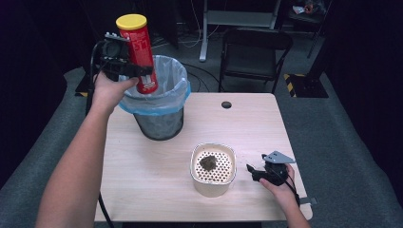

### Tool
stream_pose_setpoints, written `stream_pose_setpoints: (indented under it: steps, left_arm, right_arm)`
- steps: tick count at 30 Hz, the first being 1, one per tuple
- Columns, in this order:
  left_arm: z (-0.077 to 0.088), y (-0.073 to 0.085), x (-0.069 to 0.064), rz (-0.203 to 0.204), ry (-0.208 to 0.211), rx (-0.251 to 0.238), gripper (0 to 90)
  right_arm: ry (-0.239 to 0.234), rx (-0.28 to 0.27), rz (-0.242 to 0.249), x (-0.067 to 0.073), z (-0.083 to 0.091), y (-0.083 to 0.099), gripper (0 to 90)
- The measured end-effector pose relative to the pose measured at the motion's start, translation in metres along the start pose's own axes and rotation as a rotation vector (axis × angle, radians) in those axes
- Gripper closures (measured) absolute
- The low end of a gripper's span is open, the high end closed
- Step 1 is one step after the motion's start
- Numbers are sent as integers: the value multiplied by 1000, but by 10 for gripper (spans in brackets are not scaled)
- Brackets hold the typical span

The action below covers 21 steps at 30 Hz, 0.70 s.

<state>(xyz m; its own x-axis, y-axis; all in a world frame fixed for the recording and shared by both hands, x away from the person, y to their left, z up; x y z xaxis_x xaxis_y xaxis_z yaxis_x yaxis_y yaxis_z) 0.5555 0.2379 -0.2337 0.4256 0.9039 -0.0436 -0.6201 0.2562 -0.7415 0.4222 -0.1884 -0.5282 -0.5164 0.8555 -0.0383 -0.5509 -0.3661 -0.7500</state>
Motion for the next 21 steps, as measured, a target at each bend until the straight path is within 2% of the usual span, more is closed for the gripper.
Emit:
stream_pose_setpoints:
  steps: [5, 6, 7, 13, 21]
  left_arm:
    - [-17, 2, 9, 91, -20, -14, 235]
    - [-20, 2, 11, 92, -29, -10, 235]
    - [-25, 3, 14, 108, -54, -12, 234]
    - [-37, 7, 19, 140, -81, -9, 235]
    - [-56, 10, 23, 145, -94, 10, 234]
  right_arm:
    - [-11, 6, -3, 1, -1, 1, 226]
    - [-11, 6, -3, 1, -1, 1, 226]
    - [-10, 3, -3, 2, -1, 1, 226]
    - [-16, 4, 5, 3, -1, 1, 228]
    - [-20, 5, 18, 4, -2, 1, 231]
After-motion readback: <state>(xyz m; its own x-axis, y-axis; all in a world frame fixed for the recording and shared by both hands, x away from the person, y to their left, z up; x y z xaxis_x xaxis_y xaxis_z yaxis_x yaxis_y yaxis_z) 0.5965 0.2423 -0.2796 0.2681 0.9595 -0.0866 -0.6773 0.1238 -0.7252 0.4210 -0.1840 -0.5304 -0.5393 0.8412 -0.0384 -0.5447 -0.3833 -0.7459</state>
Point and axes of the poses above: each handheld gripper's, and its own axes: z roughly backward along the jaws, y roughly out of its underside, x roughly to its left, the point moved 6 cm from there along -z, roughly forward along the jaws, and after that the axes turned 8 degrees about x, right-handed, at the moved point
